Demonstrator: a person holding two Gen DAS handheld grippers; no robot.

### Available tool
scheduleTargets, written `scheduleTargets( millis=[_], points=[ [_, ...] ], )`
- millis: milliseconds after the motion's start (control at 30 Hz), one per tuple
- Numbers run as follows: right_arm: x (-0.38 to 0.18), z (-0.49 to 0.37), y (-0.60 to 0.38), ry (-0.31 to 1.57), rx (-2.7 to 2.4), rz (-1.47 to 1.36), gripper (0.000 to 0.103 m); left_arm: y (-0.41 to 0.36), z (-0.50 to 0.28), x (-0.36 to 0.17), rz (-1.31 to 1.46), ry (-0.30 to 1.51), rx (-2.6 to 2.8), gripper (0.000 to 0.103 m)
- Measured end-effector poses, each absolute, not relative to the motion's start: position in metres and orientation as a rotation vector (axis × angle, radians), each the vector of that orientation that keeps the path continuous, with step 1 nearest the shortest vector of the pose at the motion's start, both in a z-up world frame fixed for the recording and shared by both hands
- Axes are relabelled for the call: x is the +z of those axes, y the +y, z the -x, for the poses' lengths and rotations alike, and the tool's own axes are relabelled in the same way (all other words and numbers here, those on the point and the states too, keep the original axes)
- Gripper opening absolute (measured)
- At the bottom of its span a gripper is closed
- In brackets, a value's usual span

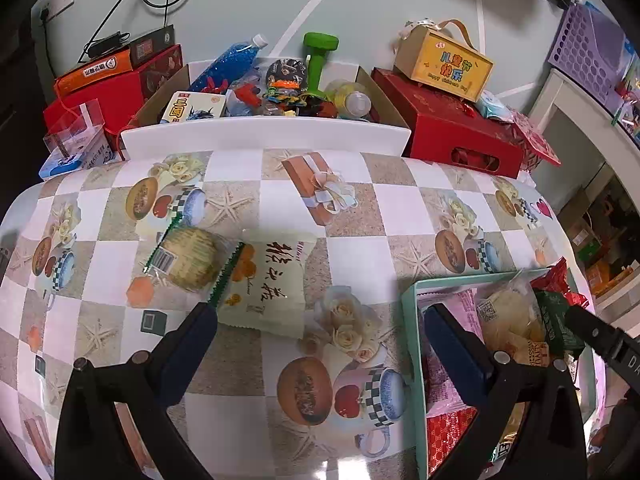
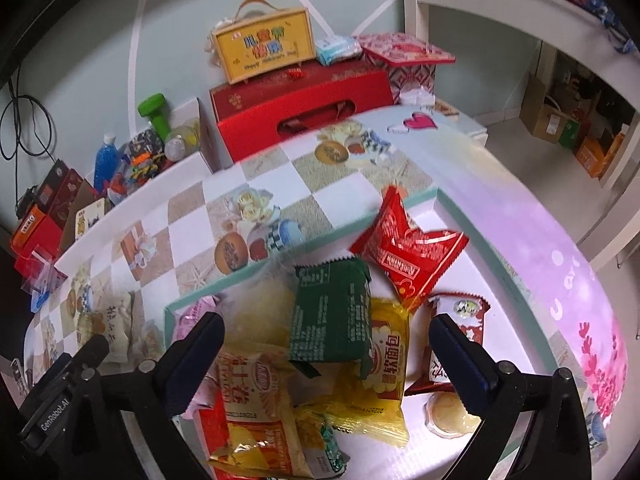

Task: Organize snacks
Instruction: 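Move both grippers back over the remaining bun and white biscuit pack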

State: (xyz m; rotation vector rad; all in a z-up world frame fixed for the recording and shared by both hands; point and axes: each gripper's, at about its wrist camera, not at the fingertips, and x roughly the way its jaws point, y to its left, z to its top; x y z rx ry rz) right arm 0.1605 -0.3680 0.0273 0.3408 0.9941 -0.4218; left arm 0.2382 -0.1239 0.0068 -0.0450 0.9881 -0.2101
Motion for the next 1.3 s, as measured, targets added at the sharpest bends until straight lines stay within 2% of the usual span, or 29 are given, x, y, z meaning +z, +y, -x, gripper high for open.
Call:
scheduleTargets(
  millis=[267,833,1300],
  points=[
    [0.031,-0.172,-0.346,0.978,-0.361,-0.34,0.103,-0.096,-0.243,0.013,0.048,0.975,-0.165,0.103],
    [0.028,-0.206,-0.256,0.989,-0.146,-0.24,0.103,0.033,-0.255,0.007,0.163,0.977,0.045,0.103],
    [-0.007,-0.245,-0.178,1.038,0.024,-0.147,0.103,0.052,-0.269,-0.01,0.291,0.992,0.005,0.103]
  ],
)
